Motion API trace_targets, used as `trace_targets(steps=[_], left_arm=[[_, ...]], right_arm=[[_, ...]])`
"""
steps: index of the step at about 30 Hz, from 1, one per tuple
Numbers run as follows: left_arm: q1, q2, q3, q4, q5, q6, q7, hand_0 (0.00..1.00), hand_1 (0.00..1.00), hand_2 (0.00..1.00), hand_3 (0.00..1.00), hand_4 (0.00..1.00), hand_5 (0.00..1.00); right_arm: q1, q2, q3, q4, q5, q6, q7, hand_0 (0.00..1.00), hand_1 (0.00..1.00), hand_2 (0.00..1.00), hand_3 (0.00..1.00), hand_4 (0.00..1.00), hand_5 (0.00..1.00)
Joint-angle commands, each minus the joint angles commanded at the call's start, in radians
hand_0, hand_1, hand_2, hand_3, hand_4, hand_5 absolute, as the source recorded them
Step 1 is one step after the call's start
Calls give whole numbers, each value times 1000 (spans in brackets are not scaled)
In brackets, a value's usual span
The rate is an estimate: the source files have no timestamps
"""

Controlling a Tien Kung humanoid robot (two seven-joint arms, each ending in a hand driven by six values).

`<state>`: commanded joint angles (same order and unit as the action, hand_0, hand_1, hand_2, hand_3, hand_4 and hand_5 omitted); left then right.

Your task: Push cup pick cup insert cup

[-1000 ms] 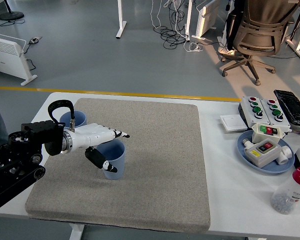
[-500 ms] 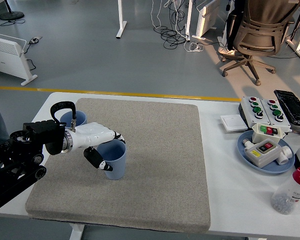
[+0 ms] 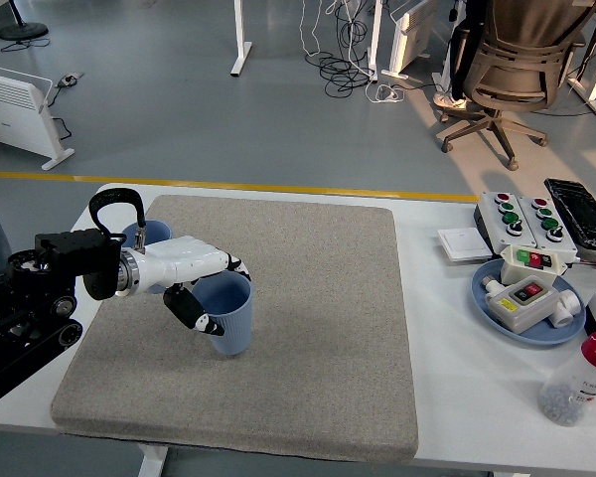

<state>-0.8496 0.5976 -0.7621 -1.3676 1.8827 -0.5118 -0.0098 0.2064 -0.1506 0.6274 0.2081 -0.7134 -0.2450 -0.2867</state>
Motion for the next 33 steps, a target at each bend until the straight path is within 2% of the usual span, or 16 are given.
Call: trace_targets(steps=[2, 4, 7, 11, 15, 19, 23, 28, 33], left_arm=[[-10, 16, -26, -20, -21, -16, 2, 413, 526, 556, 503, 636, 155], [-36, 43, -62, -40, -56, -37, 0, 421, 527, 540, 497, 619, 134], [-65, 65, -88, -42, -77, -51, -1, 421, 527, 540, 497, 619, 134], [-121, 88, -103, -10, -54, -60, -1, 424, 531, 540, 501, 608, 122], [-184, 99, -89, 75, -18, -57, -5, 431, 534, 541, 502, 606, 122], [-220, 92, -72, 165, 16, -55, -5, 431, 534, 541, 502, 606, 122], [-249, 74, -53, 254, 66, -42, -7, 434, 541, 549, 508, 601, 125], [-278, 52, -19, 334, 72, -26, -19, 435, 546, 558, 511, 600, 125], [-291, 35, 8, 370, 71, -28, -16, 436, 549, 562, 517, 598, 124]], right_arm=[[1, -1, -2, 0, 2, 0, 1, 673, 618, 632, 590, 157, 503], [1, -1, -2, 0, 4, 0, 0, 673, 618, 631, 590, 157, 504], [2, -2, -2, 1, 5, 0, 0, 673, 618, 631, 590, 157, 504], [3, -3, 1, 1, -1, 0, -3, 673, 618, 631, 590, 157, 503], [3, -5, 0, 2, -2, 0, -4, 673, 618, 632, 591, 157, 503], [2, -6, -1, 3, 0, -2, -5, 673, 618, 632, 591, 157, 503], [3, -6, 3, 4, -7, -2, -7, 673, 618, 631, 591, 157, 503], [1, -6, 7, 4, -14, -2, -9, 673, 618, 631, 591, 157, 503], [-1, -5, 10, 5, -19, -2, -10, 673, 619, 632, 591, 156, 503]])
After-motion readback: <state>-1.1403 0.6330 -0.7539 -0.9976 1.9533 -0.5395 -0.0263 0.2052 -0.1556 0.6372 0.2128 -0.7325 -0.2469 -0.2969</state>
